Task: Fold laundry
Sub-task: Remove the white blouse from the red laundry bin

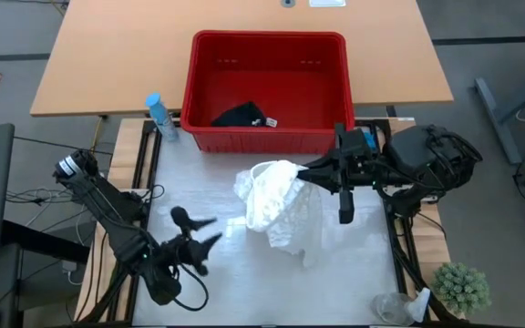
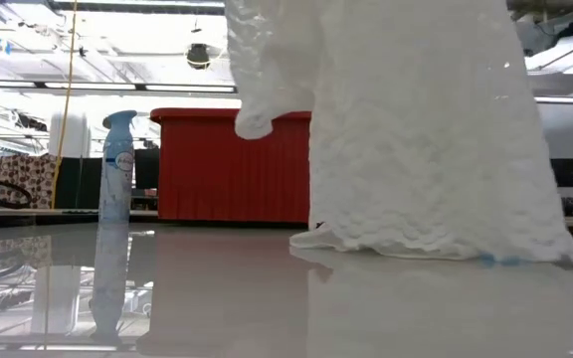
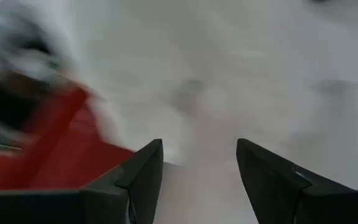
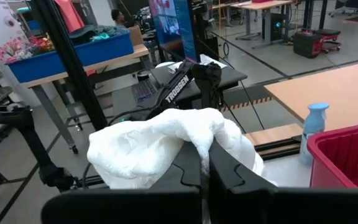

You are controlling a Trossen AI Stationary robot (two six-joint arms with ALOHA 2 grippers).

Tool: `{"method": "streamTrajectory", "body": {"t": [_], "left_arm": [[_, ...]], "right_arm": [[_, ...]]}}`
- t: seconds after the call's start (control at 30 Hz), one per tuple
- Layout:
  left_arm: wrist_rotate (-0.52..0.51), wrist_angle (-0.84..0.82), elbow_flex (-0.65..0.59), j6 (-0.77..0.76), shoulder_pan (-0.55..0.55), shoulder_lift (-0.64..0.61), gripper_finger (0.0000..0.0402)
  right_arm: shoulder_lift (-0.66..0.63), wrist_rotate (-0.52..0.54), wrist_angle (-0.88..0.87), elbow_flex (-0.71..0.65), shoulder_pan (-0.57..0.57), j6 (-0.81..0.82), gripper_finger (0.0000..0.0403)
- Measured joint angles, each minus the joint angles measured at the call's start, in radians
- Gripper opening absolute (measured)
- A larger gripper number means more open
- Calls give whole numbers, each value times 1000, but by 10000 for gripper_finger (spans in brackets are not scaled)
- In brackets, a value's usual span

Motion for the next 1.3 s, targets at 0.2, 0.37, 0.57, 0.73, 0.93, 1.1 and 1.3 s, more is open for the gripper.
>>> {"method": "streamTrajectory", "body": {"t": [0.2, 0.37, 0.57, 0.73, 0.93, 1.1, 1.3], "left_arm": [[-167, 102, 0, 223, 65, -8, 197], [-8, 250, 1, 309, 150, -19, 197], [5, 436, 1, 496, 158, -31, 197], [66, 520, 1, 557, 131, -34, 197], [106, 511, 0, 516, 79, -34, 197], [44, 514, 0, 421, 48, -34, 197], [43, 514, 1, 361, 52, -34, 197]], "right_arm": [[0, 0, 0, 0, 0, 0, 22], [18, -3, -2, 0, -1, -8, 22], [42, -5, 1, 0, -5, -9, 22], [46, -8, 0, 0, -16, -11, 22], [46, -8, 0, 0, -37, -11, 22], [46, -11, -7, 0, -45, -11, 22], [60, -15, -17, 0, -51, -11, 22]]}}
